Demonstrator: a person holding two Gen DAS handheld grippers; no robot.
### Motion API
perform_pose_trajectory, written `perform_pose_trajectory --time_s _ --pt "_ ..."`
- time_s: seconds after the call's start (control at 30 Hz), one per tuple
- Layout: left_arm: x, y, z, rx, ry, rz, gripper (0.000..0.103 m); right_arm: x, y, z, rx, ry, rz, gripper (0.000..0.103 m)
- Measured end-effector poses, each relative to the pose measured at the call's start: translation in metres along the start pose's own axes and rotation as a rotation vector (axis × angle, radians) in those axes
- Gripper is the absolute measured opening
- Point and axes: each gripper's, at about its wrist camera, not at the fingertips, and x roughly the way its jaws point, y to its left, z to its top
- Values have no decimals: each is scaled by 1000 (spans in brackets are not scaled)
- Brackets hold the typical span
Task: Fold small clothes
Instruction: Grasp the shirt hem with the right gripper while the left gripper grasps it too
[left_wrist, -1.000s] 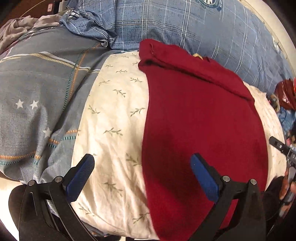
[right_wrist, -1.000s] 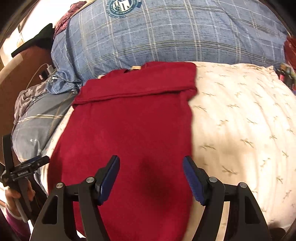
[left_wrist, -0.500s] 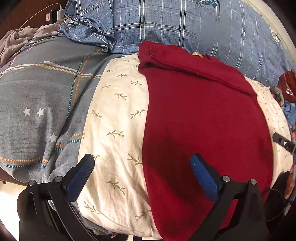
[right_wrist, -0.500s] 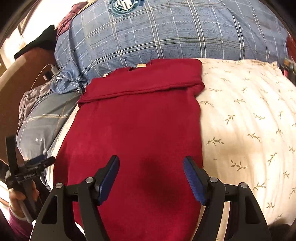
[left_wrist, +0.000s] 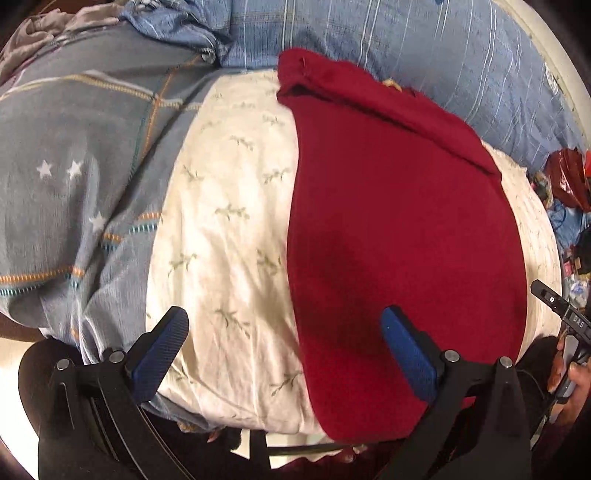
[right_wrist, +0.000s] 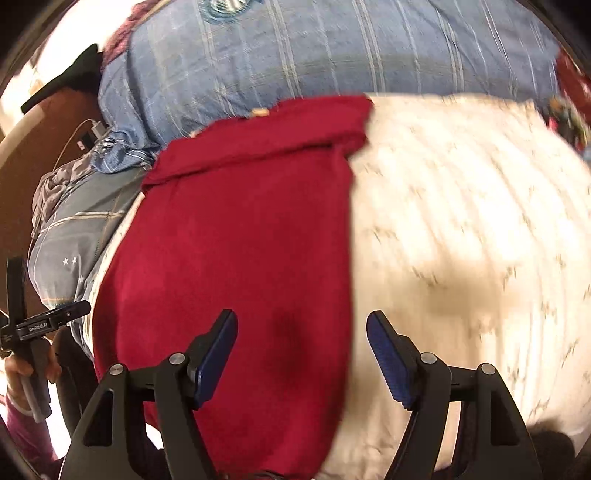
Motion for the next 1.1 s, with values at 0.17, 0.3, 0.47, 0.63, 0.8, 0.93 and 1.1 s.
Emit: perform_pose_trajectory --time_s 0.17,0.3,0.47,0.63,0.8,0.93,1.1 --pt "3 -9 -11 71 69 -30 103 9 -19 -22 20 82 63 75" --pt "8 -24 -19 146 122 -52 103 6 -10 -37 -57 107 130 74" --pt "14 -33 -27 185 166 -52 103 8 -3 -45 -89 162 228 54" --pt "23 -35 -31 175 168 -50 103 11 -12 -49 -62 164 290 39" --pt "23 -44 -35 206 143 -54 97 12 -20 -52 -22 173 332 39" --pt "19 -43 -34 209 103 -60 59 17 -8 -51 -35 165 388 62" --pt "10 -43 -32 188 101 -144 12 27 14 -48 -74 163 345 12"
